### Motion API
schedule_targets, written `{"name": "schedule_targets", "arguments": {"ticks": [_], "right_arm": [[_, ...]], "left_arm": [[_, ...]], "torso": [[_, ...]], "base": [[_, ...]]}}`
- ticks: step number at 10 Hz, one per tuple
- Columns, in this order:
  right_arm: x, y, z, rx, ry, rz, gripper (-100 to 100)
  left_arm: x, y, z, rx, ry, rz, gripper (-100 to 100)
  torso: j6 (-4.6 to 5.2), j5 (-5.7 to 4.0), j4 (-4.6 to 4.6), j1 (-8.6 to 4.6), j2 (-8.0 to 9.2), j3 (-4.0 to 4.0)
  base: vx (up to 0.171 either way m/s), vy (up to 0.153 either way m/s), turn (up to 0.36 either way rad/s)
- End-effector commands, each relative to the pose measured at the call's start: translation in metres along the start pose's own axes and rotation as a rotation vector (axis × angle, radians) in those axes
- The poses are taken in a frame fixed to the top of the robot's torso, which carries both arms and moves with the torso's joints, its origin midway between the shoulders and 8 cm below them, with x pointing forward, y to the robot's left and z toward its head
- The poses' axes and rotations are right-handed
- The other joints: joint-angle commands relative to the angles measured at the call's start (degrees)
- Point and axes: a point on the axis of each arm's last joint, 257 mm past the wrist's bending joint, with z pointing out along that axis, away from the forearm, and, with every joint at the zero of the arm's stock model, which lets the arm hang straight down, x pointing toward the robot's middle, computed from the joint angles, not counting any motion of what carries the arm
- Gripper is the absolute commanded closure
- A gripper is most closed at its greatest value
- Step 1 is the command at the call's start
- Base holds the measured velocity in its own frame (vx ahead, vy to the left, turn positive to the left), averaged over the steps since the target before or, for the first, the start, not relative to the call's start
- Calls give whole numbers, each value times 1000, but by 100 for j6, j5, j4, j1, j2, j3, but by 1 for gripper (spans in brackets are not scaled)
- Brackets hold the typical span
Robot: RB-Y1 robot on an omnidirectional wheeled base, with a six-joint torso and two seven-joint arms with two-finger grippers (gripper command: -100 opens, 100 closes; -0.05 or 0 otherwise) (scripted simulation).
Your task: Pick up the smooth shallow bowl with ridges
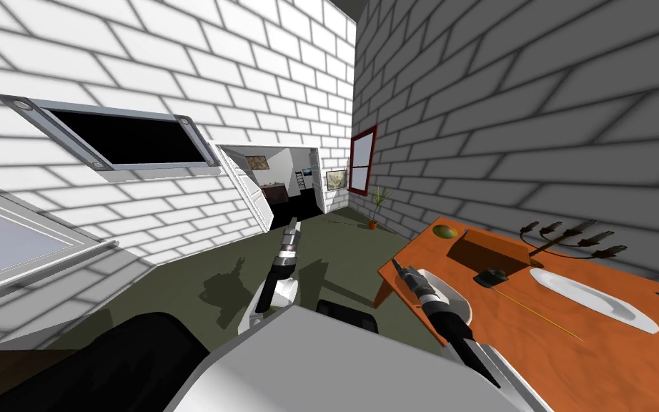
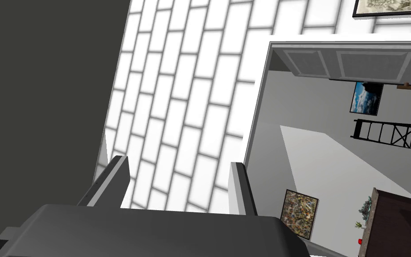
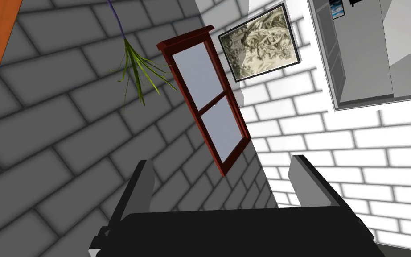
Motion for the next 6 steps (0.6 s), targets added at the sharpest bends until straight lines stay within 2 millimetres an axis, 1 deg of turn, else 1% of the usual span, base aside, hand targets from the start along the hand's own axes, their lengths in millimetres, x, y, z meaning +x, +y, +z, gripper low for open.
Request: {"name": "schedule_targets", "arguments": {"ticks": [1, 2, 3, 4, 5, 6], "right_arm": [[9, -10, 1, 15, 24, -45, -100], [21, -24, -2, 40, 65, -128, -100], [24, -27, -2, 44, 70, -127, -100], [36, -43, -6, 69, 113, -210, -100], [38, -45, -6, 72, 117, -210, -100], [48, -61, -10, 93, 158, -293, -100]], "left_arm": [[0, 0, 0, 0, 0, 0, 0], [0, 0, 0, 0, 0, 0, 0], [0, 0, 0, 0, 0, 0, 0], [0, 0, 0, 0, 0, 0, 0], [0, 0, 0, 0, 0, 0, 0], [0, 0, 0, 0, 0, 0, 0]], "torso": [[0, 0, 0, 0, 0, 0], [1, 0, 0, -1, -3, -1], [-1, 0, 0, 0, -4, -2], [1, 0, -1, -1, -4, -2], [0, 0, 0, 0, -2, -1], [1, 0, 0, -1, -4, -2]], "base": [[-17, 4, 47], [-19, 8, 98], [-17, 6, 51], [-21, 10, 100], [-17, 5, 41], [-20, 7, 97]]}}
